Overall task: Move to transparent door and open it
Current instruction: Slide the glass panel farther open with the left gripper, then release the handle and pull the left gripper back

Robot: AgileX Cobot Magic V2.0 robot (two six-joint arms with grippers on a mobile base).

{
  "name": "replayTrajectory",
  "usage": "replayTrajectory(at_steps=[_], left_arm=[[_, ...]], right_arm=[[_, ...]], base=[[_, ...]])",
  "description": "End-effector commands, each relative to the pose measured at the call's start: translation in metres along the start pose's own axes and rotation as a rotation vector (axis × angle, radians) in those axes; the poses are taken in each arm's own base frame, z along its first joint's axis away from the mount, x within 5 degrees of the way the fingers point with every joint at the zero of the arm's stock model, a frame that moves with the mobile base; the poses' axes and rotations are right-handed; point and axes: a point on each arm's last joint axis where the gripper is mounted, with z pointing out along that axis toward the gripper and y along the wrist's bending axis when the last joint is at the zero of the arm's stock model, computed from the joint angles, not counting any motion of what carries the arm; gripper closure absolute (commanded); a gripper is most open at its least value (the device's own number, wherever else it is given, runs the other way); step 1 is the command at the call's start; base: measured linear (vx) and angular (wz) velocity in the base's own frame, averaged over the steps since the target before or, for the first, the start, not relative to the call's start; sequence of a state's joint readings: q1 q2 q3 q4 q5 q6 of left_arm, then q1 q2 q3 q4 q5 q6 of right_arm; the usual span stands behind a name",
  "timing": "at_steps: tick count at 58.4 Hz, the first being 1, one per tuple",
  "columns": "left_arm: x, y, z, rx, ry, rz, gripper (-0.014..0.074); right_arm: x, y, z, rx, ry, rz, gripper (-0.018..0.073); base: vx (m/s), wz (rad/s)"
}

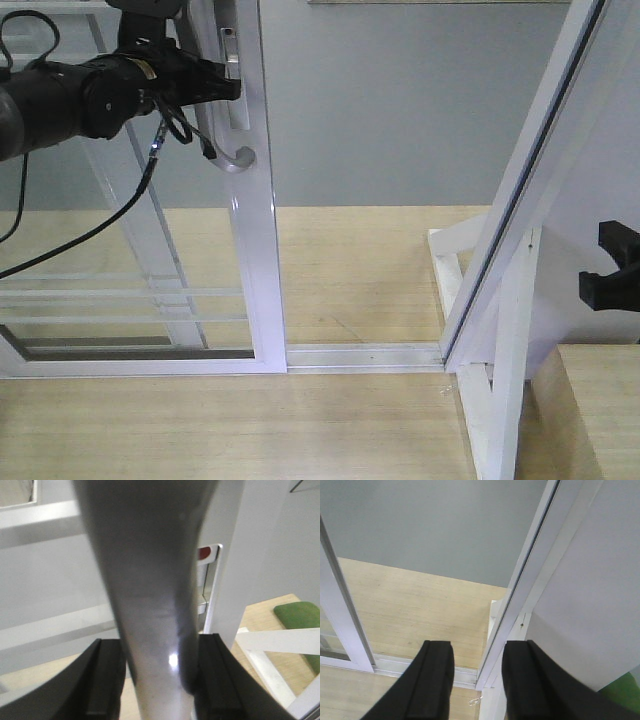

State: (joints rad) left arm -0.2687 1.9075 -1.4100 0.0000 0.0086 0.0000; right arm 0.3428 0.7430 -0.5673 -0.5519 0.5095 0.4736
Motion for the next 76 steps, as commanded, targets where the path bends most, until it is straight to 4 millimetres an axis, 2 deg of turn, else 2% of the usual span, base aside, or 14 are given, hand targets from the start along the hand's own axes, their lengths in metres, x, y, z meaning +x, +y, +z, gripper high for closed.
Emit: replayTrajectory(at_steps=[1,9,24,38,48,53,63,69,76], left_arm=[[-0.042,0.015,-0.026,-0.031,-0.174,-0.028,0.0198],[-0.043,0.027,-0.030,-0.057,-0.154,-0.020,0.0198],[-0.052,0.047,-0.049,-0.120,-0.121,0.132,0.0198],[-0.055,0.081,-0.062,-0.201,-0.114,0.106,0.0198],[-0.053,0.097,-0.068,-0.240,-0.089,0.089,0.0198],[-0.054,0.097,-0.073,-0.242,-0.072,0.087,0.0198],[-0.049,0.090,-0.098,-0.235,-0.125,0.093,0.0198],[-0.033,0.082,-0.121,-0.225,-0.162,0.098,0.0198],[-0.004,0.071,-0.154,-0.214,-0.180,0.100,0.0198]], right_arm=[[-0.013,-0.001,-0.005,-0.002,-0.085,-0.026,0.0239],[-0.013,-0.001,-0.005,-0.002,-0.084,-0.026,0.0239],[-0.014,-0.002,-0.005,0.006,-0.088,-0.042,0.0239],[-0.014,-0.002,-0.005,0.006,-0.088,-0.042,0.0239],[-0.014,-0.002,-0.005,0.006,-0.088,-0.042,0.0239],[-0.014,-0.002,-0.005,0.006,-0.088,-0.042,0.0239],[-0.014,-0.002,-0.005,0.006,-0.088,-0.042,0.0239],[-0.014,-0.002,-0.005,0.006,-0.088,-0.042,0.0239],[-0.014,-0.002,-0.005,0.006,-0.088,-0.042,0.0239]], base=[[0.00,0.00],[0.00,0.00],[0.00,0.00],[0.00,0.00],[0.00,0.00],[0.00,0.00],[0.00,0.00],[0.00,0.00],[0.00,0.00]])
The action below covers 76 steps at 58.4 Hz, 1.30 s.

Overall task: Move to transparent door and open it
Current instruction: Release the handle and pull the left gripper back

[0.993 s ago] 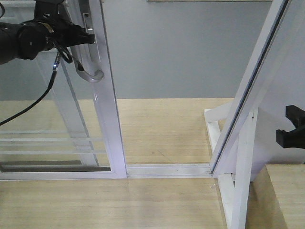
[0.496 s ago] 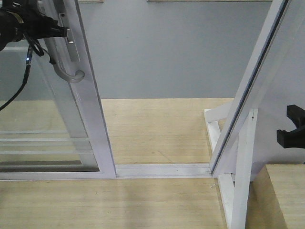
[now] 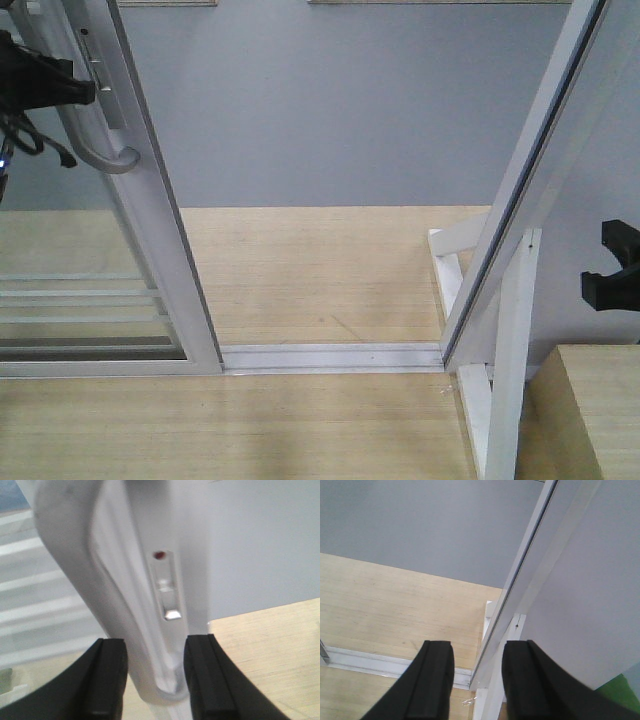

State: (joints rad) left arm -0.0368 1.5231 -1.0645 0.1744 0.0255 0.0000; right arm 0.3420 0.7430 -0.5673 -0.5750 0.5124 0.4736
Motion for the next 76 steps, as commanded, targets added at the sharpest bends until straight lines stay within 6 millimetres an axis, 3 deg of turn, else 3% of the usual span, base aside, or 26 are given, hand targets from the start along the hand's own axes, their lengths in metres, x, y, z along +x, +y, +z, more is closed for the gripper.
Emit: replayTrajectory(at_steps=[1,11,22,53,59,67,76], left_arm=[[-0.009,-0.002,-0.043,-0.002,-0.182,-0.003,0.0198],[0.016,-0.007,-0.097,-0.002,-0.273,-0.016,0.0198],[0.028,-0.009,-0.133,-0.011,-0.321,-0.017,0.0198],[0.043,-0.011,-0.146,-0.015,-0.315,-0.007,0.0206],[0.055,-0.013,-0.167,-0.013,-0.362,-0.051,0.0289],[0.074,-0.012,-0.201,-0.022,-0.449,-0.207,0.0594],[0.100,-0.007,-0.224,-0.128,-0.483,-0.187,0.0604]], right_arm=[[-0.014,-0.001,-0.005,-0.006,-0.086,-0.021,0.0239],[-0.013,-0.001,-0.005,-0.006,-0.085,-0.021,0.0239],[-0.013,-0.001,-0.005,-0.005,-0.084,-0.021,0.0239],[-0.013,-0.001,-0.005,-0.006,-0.085,-0.021,0.0239],[-0.013,-0.001,-0.005,-0.005,-0.084,-0.021,0.0239],[-0.013,-0.001,-0.005,-0.006,-0.085,-0.021,0.0239],[-0.013,-0.001,-0.005,-0.006,-0.085,-0.021,0.0239]], base=[[0.00,0.00],[0.00,0.00],[0.00,0.00],[0.00,0.00],[0.00,0.00],[0.00,0.00],[0.00,0.00]])
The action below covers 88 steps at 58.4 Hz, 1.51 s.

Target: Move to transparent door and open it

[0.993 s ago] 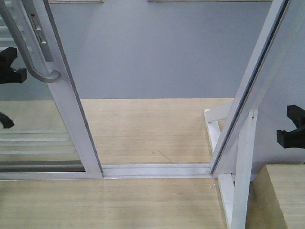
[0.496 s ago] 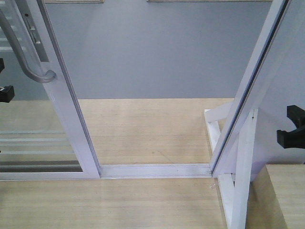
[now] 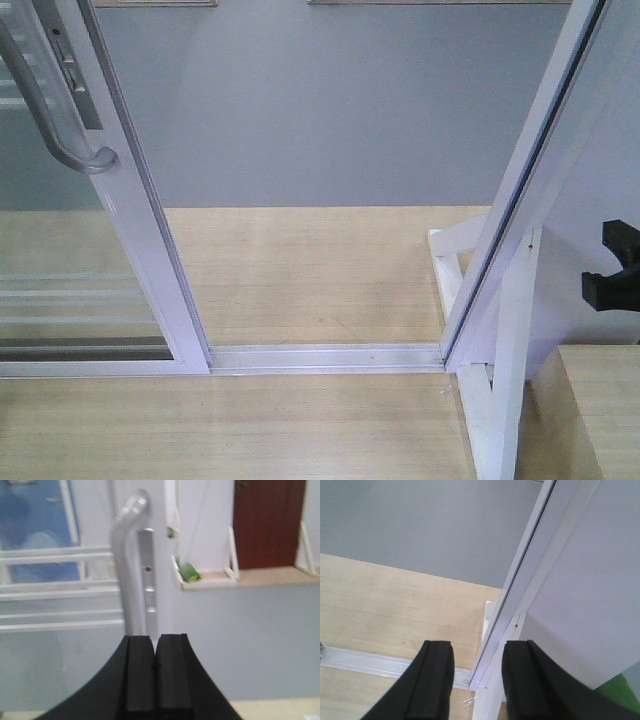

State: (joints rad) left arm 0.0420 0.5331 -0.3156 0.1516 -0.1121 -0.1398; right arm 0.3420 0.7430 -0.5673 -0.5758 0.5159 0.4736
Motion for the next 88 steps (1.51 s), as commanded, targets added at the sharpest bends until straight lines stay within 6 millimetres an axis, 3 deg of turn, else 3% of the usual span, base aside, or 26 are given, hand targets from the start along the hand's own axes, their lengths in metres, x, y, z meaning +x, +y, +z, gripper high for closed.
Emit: replayTrajectory(at_steps=[1,13,20,23,32,79,88], left_arm=[[-0.007,0.003,-0.016,-0.035,-0.126,-0.006,0.0603],[0.041,0.002,-0.049,-0.042,-0.186,-0.033,0.0603],[0.077,0.001,-0.059,-0.041,-0.210,-0.086,0.0603],[0.084,0.001,-0.061,-0.043,-0.198,-0.087,0.0603],[0.089,0.001,-0.060,-0.047,-0.124,-0.079,0.0603],[0.088,0.001,-0.060,-0.047,-0.125,-0.079,0.0602],[0.088,0.001,-0.060,-0.047,-0.125,-0.079,0.0602]], right_arm=[[-0.014,-0.001,-0.005,-0.008,-0.088,-0.020,0.0239],[-0.014,-0.001,-0.005,-0.008,-0.088,-0.020,0.0239],[-0.014,-0.001,-0.005,-0.008,-0.088,-0.020,0.0239],[-0.014,-0.001,-0.005,-0.008,-0.088,-0.020,0.0239],[-0.014,-0.001,-0.005,-0.008,-0.087,-0.017,0.0239],[-0.014,-0.001,-0.006,-0.013,-0.093,-0.007,0.0239],[-0.008,-0.011,-0.022,0.012,-0.115,0.063,0.0318]], base=[[0.00,0.00],[0.00,0.00],[0.00,0.00],[0.00,0.00],[0.00,0.00],[0.00,0.00],[0.00,0.00]])
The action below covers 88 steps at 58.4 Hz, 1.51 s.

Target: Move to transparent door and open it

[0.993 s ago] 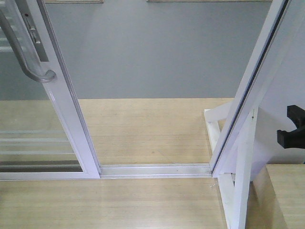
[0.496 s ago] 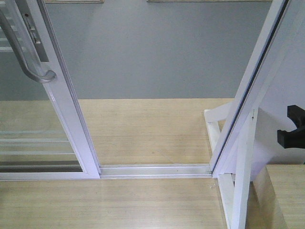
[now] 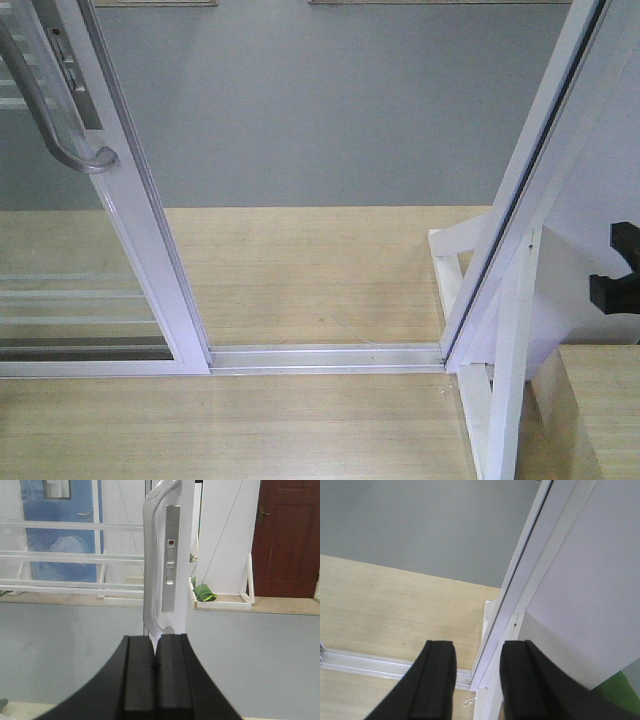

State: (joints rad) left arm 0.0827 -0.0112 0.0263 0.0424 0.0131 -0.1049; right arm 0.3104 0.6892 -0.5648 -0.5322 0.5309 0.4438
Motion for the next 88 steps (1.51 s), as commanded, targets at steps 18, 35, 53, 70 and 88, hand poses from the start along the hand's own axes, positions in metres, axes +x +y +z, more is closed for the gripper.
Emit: replayTrajectory(at_steps=[18,35,53,70,88], left_arm=[[0.004,0.000,0.001,0.010,-0.044,-0.009,0.0602],[0.004,0.000,0.001,0.010,-0.044,-0.009,0.0602],[0.004,0.000,0.001,0.010,-0.046,-0.009,0.0602],[0.004,0.000,0.001,0.010,-0.046,-0.009,0.0602],[0.004,0.000,0.001,0.010,-0.046,-0.009,0.0602]], right_arm=[[0.039,-0.011,-0.025,0.064,-0.459,0.076,0.0570],[0.107,0.000,-0.023,0.092,-0.520,0.081,0.0568],[0.134,0.003,-0.020,0.080,-0.497,0.176,0.0567],[0.134,0.003,-0.020,0.080,-0.491,0.176,0.0567],[0.134,0.003,-0.020,0.080,-0.491,0.176,0.0567]], base=[[0.00,0.00],[0.00,0.00],[0.00,0.00],[0.00,0.00],[0.00,0.00]])
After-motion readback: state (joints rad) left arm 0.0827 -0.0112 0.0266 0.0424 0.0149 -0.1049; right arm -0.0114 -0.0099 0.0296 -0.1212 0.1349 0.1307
